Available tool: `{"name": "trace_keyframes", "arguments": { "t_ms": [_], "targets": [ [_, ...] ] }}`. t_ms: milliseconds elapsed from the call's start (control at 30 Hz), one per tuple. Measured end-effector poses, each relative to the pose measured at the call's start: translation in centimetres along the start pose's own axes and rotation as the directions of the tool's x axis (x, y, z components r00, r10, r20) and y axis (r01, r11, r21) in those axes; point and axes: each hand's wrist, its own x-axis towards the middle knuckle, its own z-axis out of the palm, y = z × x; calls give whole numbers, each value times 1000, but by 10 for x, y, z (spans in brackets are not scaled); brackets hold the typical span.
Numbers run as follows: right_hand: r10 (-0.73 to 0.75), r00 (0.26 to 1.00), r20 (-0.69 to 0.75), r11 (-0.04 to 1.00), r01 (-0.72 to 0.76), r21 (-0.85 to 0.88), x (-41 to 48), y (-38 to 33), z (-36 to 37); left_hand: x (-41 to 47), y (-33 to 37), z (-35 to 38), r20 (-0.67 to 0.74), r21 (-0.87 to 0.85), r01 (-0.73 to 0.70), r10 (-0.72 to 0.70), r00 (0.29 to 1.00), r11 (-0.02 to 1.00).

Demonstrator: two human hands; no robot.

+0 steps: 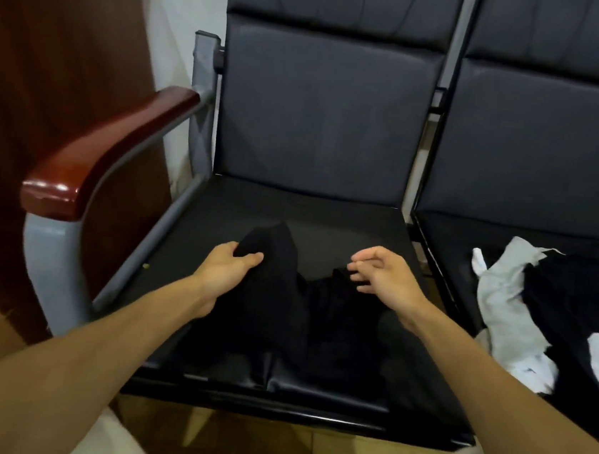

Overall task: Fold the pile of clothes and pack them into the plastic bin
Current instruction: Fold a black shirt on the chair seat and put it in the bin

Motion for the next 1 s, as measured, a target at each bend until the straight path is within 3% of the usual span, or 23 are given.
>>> {"name": "trace_keyframes", "arguments": {
  "t_ms": [67,133,233,300,367,467,533,600,667,700,833,1000],
  "targets": [
    [-35,999,39,973,43,-226,7,18,-3,14,-8,-6,-36,214,-14,23,999,977],
    [-56,988,145,893,115,-435,11,29,-4,25,-14,-11,-68,474,-17,56,996,880],
    [-111,944,309,727,290,-622,17,40,0,35,-17,-8,-90,635,-16,94,992,772],
    [-112,915,387,671,356,-650,21,43,3,37,-17,-4,-77,773,-92,237,968,628],
    [-91,890,446,640,396,-658,25,45,6,36,-15,1,-24,881,-207,478,878,425],
    [-62,866,496,513,454,-729,27,43,9,24,-4,19,182,781,-534,699,691,324],
    [-93,873,479,467,463,-753,27,40,9,14,-3,33,388,630,-689,622,679,358],
    [-133,874,468,480,470,-741,25,37,4,8,-9,40,574,578,-664,342,744,474],
    [-182,882,434,558,456,-693,22,34,-6,10,-18,38,636,652,-601,98,765,462],
    [-218,895,389,612,436,-660,20,32,-12,12,-21,35,634,685,-600,68,770,414],
    [-346,934,88,802,344,-489,14,22,-27,20,-22,26,581,711,-618,215,785,336],
    [-285,935,-211,938,226,-263,11,20,-37,20,-24,24,539,728,-541,135,831,422]
  ]
}}
